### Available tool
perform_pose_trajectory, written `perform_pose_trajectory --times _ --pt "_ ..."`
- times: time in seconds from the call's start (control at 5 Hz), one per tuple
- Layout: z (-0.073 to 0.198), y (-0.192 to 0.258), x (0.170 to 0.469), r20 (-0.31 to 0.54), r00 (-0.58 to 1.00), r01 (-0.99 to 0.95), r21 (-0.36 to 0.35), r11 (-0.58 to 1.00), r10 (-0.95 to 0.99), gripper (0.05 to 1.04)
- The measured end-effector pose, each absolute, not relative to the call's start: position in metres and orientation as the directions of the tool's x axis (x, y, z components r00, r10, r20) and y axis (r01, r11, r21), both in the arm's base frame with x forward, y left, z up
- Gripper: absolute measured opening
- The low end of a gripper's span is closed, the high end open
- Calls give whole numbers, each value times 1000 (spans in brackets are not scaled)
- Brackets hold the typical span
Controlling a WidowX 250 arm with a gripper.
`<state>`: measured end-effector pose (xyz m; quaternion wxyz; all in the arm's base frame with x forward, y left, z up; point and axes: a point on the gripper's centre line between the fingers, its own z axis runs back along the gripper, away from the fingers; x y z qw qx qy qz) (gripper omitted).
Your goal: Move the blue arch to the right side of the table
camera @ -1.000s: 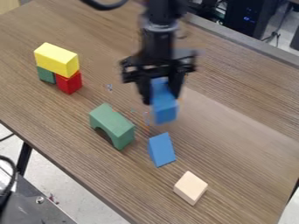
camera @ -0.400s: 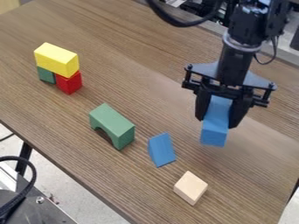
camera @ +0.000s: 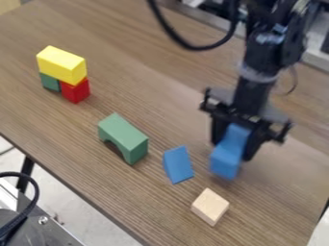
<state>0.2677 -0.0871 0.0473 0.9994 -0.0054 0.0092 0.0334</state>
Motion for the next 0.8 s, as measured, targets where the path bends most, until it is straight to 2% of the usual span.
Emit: perform_pose_trajectory --times 0.2,0.4,0.8 --pt "43 -82 258 46 998 -30 -30 999 31 580" --pt "35 -88 257 45 998 56 -85 995 -52 580" --pt "32 -87 265 33 999 43 -75 996 -41 580"
